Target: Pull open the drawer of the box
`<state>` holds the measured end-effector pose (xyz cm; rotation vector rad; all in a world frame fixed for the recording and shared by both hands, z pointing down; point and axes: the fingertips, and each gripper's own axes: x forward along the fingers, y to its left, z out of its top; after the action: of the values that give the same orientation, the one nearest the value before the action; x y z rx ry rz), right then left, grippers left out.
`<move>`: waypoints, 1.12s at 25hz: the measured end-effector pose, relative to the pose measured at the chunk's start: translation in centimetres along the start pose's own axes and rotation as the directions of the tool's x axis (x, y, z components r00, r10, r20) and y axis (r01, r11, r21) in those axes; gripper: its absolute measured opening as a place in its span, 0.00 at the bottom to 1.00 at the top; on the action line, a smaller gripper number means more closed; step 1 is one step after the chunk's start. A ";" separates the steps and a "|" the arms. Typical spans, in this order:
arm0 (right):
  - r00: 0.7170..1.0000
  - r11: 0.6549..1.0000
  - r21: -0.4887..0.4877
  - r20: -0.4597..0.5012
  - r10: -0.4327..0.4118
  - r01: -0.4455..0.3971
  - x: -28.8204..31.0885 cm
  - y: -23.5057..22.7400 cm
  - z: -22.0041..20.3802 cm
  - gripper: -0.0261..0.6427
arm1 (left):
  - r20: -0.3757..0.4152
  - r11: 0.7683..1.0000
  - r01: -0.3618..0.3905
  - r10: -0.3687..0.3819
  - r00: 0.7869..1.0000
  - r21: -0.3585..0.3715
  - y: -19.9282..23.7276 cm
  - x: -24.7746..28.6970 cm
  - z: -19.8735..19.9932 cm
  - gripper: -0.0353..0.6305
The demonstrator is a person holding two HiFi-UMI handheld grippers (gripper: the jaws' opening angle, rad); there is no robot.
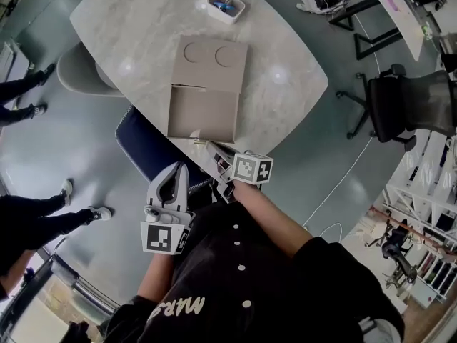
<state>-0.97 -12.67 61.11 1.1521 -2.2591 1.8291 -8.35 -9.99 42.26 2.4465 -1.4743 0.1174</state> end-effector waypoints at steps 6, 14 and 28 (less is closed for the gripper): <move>0.978 0.970 -0.237 0.182 0.100 -0.055 -4.0 5.7 8.7 0.03 | 0.067 0.999 -0.027 0.025 0.997 0.024 0.8 0.9 3.5 0.08; 0.893 0.817 -0.575 0.388 0.230 0.039 -11.6 13.0 16.9 0.03 | 0.166 0.996 -0.066 0.054 0.985 0.063 2.8 1.3 8.6 0.08; 0.788 0.601 -0.731 0.560 0.256 0.324 -18.9 17.8 18.5 0.03 | 0.231 0.989 -0.095 0.067 0.971 0.109 4.2 0.9 13.6 0.08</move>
<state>10.96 -17.73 32.00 1.6539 -2.7894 0.1472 -12.65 -16.41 30.30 2.5655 -1.7097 -0.0619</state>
